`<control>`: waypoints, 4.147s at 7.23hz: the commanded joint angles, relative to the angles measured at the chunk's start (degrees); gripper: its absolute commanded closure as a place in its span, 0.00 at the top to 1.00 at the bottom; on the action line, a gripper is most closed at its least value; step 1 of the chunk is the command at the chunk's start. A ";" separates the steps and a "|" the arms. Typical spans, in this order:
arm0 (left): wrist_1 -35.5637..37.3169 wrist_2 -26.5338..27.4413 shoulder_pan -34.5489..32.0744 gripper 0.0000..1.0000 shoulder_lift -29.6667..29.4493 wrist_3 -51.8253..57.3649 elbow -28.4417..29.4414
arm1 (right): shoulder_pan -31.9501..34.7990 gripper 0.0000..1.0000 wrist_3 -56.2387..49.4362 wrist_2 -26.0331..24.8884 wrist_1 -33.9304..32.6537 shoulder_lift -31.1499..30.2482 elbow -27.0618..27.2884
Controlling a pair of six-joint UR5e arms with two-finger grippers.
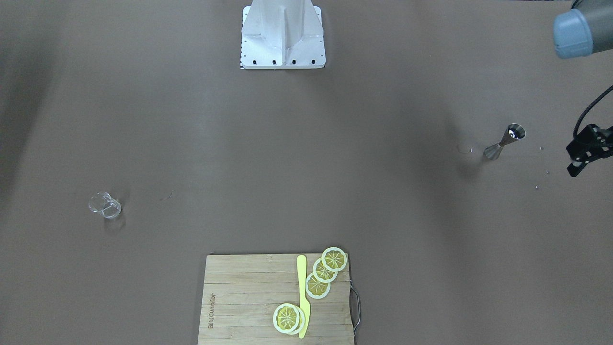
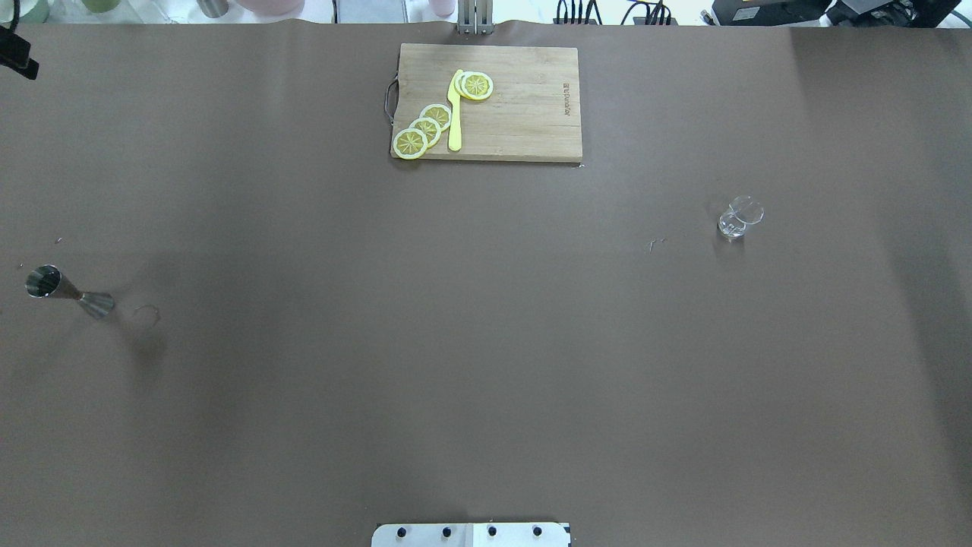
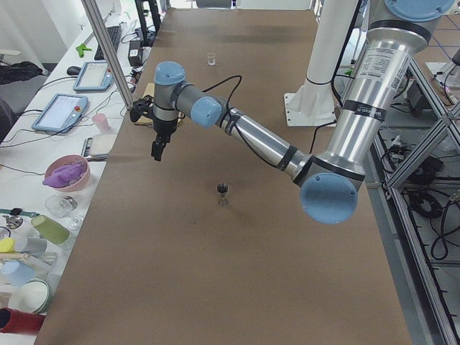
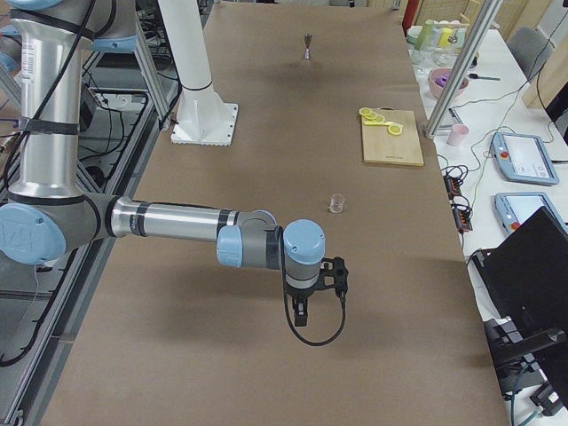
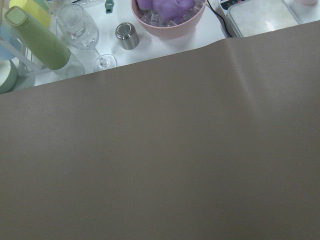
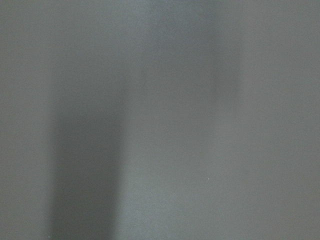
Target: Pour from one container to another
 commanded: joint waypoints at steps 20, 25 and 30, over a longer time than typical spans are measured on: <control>0.84 -9.27 -20.55 0.98 27.90 27.76 -0.79 | -1.27 1.00 5.92 -4.84 -1.45 3.52 -0.14; 1.11 -9.19 -20.46 0.98 27.21 27.67 -0.62 | -1.71 1.00 6.10 -5.03 -1.54 4.57 -0.58; 1.11 -9.27 -20.55 0.98 26.59 27.67 -0.26 | -1.71 1.00 6.19 -5.12 -4.88 5.98 -0.76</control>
